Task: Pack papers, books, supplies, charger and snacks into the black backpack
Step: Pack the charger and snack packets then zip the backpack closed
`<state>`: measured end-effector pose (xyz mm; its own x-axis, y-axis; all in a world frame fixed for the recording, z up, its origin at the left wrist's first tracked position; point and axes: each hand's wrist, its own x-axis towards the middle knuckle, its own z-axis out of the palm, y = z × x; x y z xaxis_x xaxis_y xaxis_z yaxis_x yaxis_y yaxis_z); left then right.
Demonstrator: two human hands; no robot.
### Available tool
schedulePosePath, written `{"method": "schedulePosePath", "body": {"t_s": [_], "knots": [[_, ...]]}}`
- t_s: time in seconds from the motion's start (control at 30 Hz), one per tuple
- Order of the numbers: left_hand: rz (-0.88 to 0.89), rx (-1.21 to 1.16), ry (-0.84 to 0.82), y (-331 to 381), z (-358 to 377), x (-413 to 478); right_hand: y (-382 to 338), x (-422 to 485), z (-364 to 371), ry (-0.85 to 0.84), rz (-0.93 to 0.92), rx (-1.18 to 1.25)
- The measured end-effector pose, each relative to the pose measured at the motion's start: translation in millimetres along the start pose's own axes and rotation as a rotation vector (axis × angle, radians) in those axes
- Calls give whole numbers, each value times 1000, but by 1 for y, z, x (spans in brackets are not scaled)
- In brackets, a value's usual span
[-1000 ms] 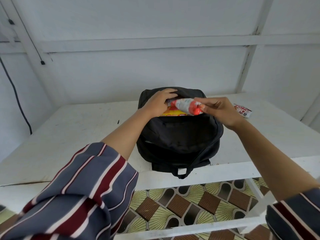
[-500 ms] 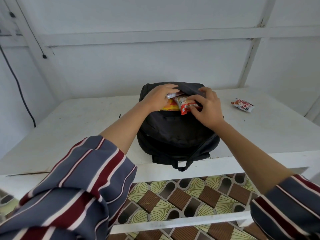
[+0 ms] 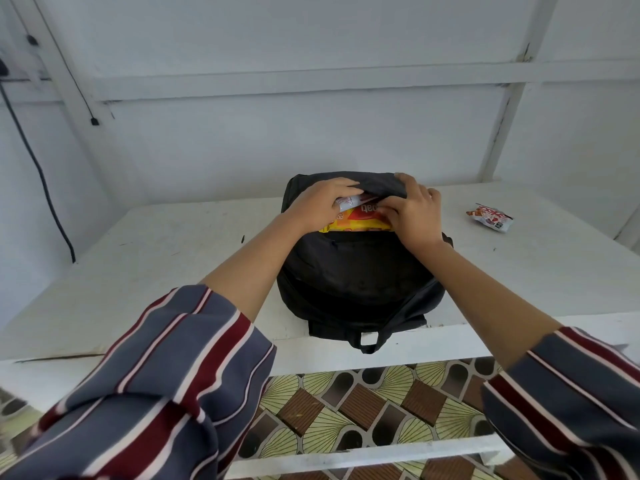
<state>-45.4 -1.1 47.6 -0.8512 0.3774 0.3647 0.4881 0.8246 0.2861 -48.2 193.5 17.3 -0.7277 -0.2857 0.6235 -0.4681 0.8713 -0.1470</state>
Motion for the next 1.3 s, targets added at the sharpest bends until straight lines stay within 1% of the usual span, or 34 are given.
{"method": "schedulePosePath", "body": {"t_s": [0.07, 0.13, 0.2, 0.27, 0.33, 0.47, 0.63, 0.7, 0.77, 0.87, 0.93, 1.03, 1.13, 1.2, 1.3], "knots": [[8, 12, -16, 0, 1, -1, 6, -1, -1, 31, -54, 163], [7, 27, -21, -2, 3, -2, 9, -3, -6, 31, -40, 324], [9, 37, 7, -4, 6, -3, 15, -3, -8, -48, 8, 423], [19, 50, 52, -5, 9, -2, 24, -1, -7, -171, 51, 382], [19, 77, 70, -4, 11, -1, 32, 2, -5, -227, 100, 346], [21, 88, 53, -7, 14, 2, 36, 9, 3, -199, 123, 332], [-5, 99, 61, -10, 13, 6, 35, 20, 12, -117, 154, 226], [-7, 116, 58, -11, 14, 6, 36, 23, 13, -114, 136, 201], [-9, 83, 48, -15, 15, 5, 40, 24, 11, -149, 97, 229], [-13, -17, -6, -19, 15, 1, 46, 21, 2, -287, 68, 328], [0, -21, -46, -19, 13, -1, 48, 18, 0, -357, 33, 327], [26, 14, -48, -18, 10, -3, 48, 17, 5, -333, -19, 295], [38, 19, -29, -20, 9, -7, 48, 18, 9, -280, -76, 327], [42, 25, -16, -20, 10, -9, 47, 20, 11, -281, -113, 326], [41, 28, -2, -20, 10, -10, 47, 24, 14, -300, -146, 260]]}}
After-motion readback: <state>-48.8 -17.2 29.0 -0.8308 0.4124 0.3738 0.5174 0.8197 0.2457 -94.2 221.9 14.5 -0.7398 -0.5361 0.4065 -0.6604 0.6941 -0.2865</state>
